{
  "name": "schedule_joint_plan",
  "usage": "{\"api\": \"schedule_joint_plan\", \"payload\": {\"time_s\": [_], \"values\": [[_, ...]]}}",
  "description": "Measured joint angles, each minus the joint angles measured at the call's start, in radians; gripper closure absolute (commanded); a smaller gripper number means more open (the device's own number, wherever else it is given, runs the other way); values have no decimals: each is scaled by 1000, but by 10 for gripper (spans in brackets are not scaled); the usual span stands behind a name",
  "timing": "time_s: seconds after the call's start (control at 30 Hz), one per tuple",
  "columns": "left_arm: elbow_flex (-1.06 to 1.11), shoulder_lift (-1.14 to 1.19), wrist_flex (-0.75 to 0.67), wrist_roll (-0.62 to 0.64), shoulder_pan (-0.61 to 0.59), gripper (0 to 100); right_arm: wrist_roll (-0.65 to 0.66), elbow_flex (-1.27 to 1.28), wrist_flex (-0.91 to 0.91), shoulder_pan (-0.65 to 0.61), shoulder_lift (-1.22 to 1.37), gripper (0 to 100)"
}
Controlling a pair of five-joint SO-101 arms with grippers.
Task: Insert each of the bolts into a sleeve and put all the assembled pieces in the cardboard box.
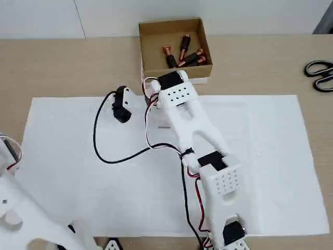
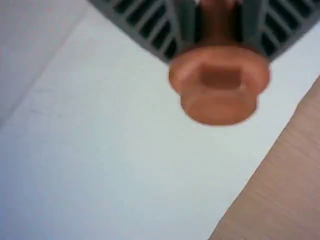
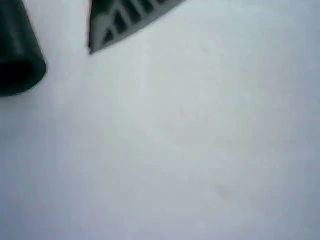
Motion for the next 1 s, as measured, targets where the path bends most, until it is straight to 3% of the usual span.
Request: {"api": "schedule_joint_plan", "payload": {"time_s": [0.7,0.9,1.0], "values": [[15,-43,0,0,-2,995,9,-38,-40,28,127,813],[15,-43,0,0,-2,995,9,-38,-40,71,127,990],[15,-43,0,0,-2,995,6,-40,-40,91,127,976]]}}
